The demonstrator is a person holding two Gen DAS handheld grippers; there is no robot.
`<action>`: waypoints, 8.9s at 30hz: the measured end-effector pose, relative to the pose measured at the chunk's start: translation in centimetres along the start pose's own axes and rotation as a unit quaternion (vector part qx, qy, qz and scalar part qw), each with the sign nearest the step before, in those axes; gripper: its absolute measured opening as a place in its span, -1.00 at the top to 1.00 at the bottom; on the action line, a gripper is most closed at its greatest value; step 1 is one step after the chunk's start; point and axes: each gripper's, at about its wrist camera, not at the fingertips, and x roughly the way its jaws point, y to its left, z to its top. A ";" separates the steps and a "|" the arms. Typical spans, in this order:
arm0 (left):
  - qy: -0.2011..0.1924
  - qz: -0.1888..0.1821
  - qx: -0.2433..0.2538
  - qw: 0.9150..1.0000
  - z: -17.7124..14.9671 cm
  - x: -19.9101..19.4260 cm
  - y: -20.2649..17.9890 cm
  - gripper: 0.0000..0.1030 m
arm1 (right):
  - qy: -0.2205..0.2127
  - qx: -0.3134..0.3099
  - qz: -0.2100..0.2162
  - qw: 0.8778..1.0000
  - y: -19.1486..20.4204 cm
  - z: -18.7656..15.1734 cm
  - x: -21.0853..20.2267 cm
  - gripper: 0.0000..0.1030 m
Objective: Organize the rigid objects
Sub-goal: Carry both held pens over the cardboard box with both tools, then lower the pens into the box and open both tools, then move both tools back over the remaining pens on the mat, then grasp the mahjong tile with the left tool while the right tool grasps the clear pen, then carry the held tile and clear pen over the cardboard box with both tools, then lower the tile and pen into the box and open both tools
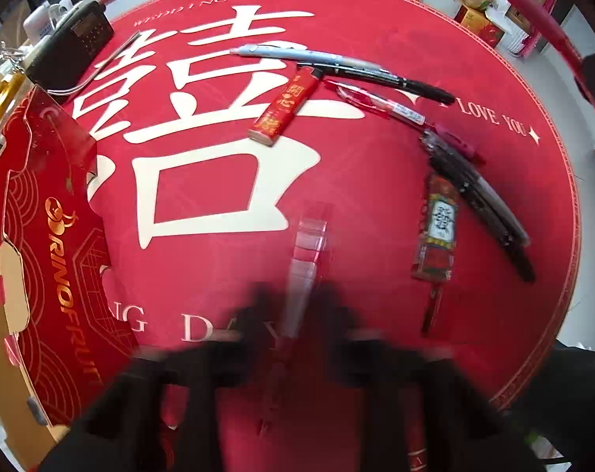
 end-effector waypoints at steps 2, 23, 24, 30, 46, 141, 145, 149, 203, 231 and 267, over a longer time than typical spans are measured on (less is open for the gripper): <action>0.017 -0.022 -0.043 0.999 -0.2 -0.1 0.4 0.74 | -0.004 0.001 0.004 1.000 0.0 0.0 -0.1 0.78; -0.098 0.038 -0.382 0.918 -3.2 -14.1 9.6 0.74 | -0.010 -0.115 0.031 0.993 9.8 1.8 0.0 0.78; -0.098 0.047 -0.397 0.911 -3.9 -14.7 10.6 0.74 | -0.009 -0.129 0.035 0.991 11.3 2.0 0.2 0.78; -0.092 0.107 -0.465 0.874 -7.5 -16.9 15.5 0.74 | -0.002 -0.192 0.056 0.980 18.8 2.9 1.9 0.78; -0.068 0.136 -0.528 0.836 -11.9 -15.4 20.5 0.74 | 0.012 -0.267 0.048 0.963 27.4 4.1 6.1 0.78; -0.006 0.020 0.004 1.000 7.2 -1.3 -6.8 -0.99 | 0.026 0.108 -0.086 0.990 -9.8 -5.1 2.6 -0.79; -0.001 0.037 -0.025 0.999 7.4 -0.1 -4.9 -1.00 | 0.022 0.106 -0.070 0.992 -10.3 -5.7 2.5 -0.79; -0.005 0.063 -0.083 0.995 7.1 0.4 -1.3 -1.00 | 0.026 0.077 -0.063 0.995 -9.9 -5.6 3.7 -0.79; 0.010 -0.007 -0.204 0.979 7.6 -1.8 -6.9 0.51 | 0.028 0.019 -0.034 0.999 -8.3 -4.7 3.4 0.80; -0.025 0.028 -0.273 0.961 0.7 -9.4 -0.9 0.50 | 0.043 -0.038 -0.051 0.997 -1.7 -2.2 1.7 0.79; -0.042 0.158 -0.508 0.846 -12.3 -13.9 18.4 0.51 | 0.026 -0.233 0.058 0.970 25.9 3.1 5.9 0.79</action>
